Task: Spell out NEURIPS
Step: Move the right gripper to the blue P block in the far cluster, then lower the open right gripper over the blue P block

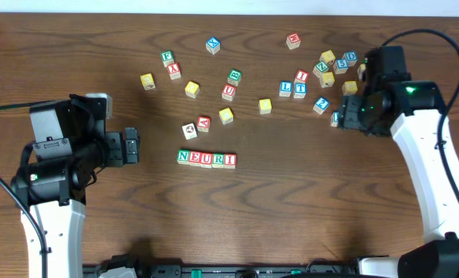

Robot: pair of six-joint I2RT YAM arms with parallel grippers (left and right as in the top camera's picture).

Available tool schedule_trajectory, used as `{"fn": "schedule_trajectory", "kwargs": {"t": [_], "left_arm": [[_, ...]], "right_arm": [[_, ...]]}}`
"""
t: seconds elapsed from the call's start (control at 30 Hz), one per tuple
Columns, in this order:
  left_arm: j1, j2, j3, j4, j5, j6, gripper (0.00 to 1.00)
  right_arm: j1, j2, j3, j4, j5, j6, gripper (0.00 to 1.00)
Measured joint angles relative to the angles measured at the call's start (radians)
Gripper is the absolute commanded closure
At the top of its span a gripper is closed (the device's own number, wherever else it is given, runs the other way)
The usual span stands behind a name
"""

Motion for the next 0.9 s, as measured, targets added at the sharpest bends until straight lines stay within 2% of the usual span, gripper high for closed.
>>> {"fn": "schedule_trajectory", "kwargs": {"t": [0.3,0.5,0.9], "left_arm": [[0.000,0.000,0.000,0.000,0.000,0.000,0.01],[0.000,0.000,0.000,0.000,0.000,0.000,0.01],[0.000,0.000,0.000,0.000,0.000,0.000,0.01]], "right_arm": [[-0.028,0.000,0.000,-0.021,-0.017,-0.014,0.32],[0.014,0.010,-0.005,0.093,-0.054,-0.002,0.33],[0.053,0.255,-0.015,0.216,-0.067,0.019,0.36]]}}
